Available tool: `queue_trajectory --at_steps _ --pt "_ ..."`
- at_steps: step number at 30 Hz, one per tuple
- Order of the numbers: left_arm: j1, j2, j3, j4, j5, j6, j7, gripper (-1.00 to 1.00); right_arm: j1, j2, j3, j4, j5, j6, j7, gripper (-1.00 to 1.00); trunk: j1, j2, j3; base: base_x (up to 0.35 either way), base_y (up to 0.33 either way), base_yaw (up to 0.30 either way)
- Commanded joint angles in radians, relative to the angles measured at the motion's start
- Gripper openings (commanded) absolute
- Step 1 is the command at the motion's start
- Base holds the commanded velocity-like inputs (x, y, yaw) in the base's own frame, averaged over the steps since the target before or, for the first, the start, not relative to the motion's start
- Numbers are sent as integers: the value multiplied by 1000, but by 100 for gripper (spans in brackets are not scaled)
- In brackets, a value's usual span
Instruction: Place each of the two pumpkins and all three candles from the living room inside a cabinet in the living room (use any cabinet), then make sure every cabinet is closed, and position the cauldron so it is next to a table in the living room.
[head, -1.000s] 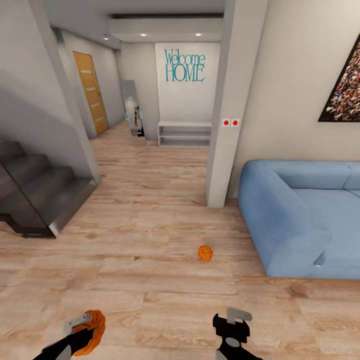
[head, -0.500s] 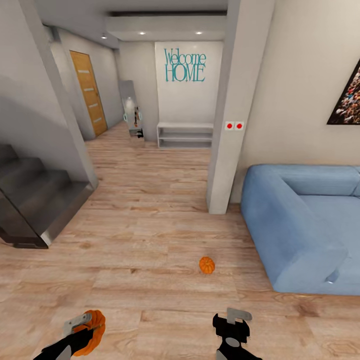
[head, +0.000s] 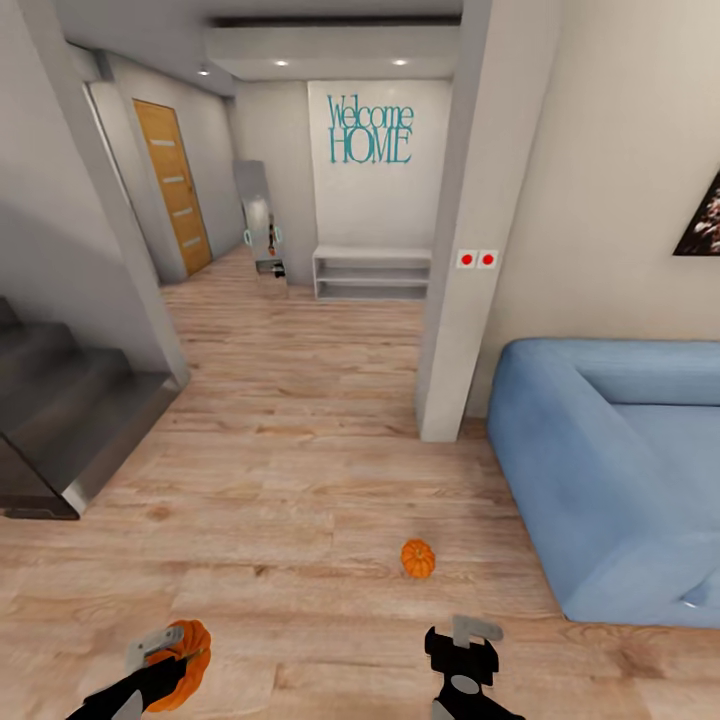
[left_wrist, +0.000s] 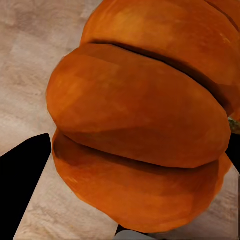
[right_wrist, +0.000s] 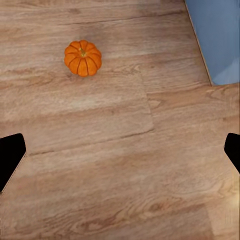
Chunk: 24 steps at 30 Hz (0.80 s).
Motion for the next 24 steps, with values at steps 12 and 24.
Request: queue_trajectory --at_steps 12,24 --pt "0 0 -1 -3 3 6 7 -100 -1 0 8 0 -11 -5 -3 100 1 -1 -1 331 0 0" --pt "-1 0 -1 -3 3 6 7 -100 -1 0 8 0 -11 -5 -4 100 1 -1 -1 321 72 -6"
